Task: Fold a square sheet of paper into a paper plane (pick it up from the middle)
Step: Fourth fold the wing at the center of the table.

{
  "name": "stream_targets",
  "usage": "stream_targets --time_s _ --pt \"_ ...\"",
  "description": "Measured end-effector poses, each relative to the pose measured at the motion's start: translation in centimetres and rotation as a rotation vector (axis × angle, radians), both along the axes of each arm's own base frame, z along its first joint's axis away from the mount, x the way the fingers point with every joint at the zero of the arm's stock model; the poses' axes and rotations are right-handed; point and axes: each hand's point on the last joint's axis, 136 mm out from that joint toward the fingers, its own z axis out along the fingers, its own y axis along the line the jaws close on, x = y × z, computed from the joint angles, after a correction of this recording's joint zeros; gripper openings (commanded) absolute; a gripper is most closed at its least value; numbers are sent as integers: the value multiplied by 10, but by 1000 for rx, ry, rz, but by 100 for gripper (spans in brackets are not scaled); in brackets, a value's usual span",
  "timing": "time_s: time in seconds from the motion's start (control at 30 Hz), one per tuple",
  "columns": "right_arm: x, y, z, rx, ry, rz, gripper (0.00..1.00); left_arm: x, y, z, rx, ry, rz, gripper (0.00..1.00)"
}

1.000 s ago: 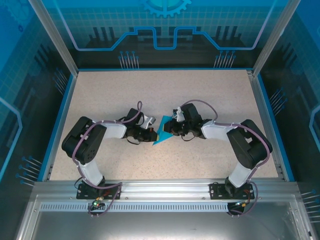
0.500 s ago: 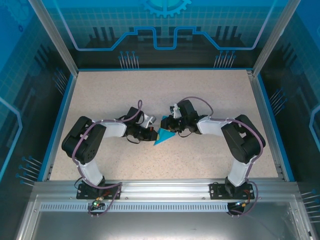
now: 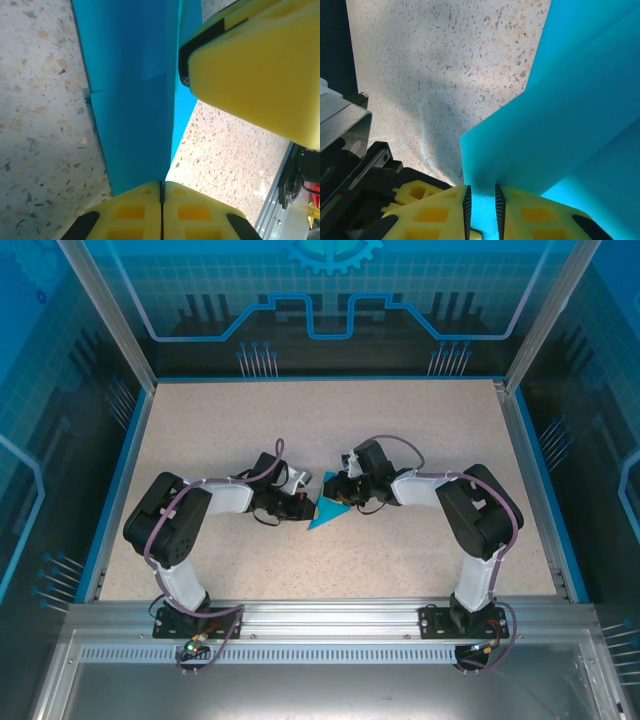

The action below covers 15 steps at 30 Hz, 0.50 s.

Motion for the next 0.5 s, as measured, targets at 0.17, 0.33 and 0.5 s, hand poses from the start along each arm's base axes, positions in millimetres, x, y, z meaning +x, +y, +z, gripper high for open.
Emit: stream_targets --time_s 0.17,0.33,0.5 --pt "0 -4 -8 -26 17 -10 22 1 1 -3 9 21 4 4" --pt "1 -8 -11 -44 24 -19 22 3 1 -12 23 53 5 2" --pt "-1 -12 -4 -52 7 -22 23 3 1 -12 16 62 4 2"
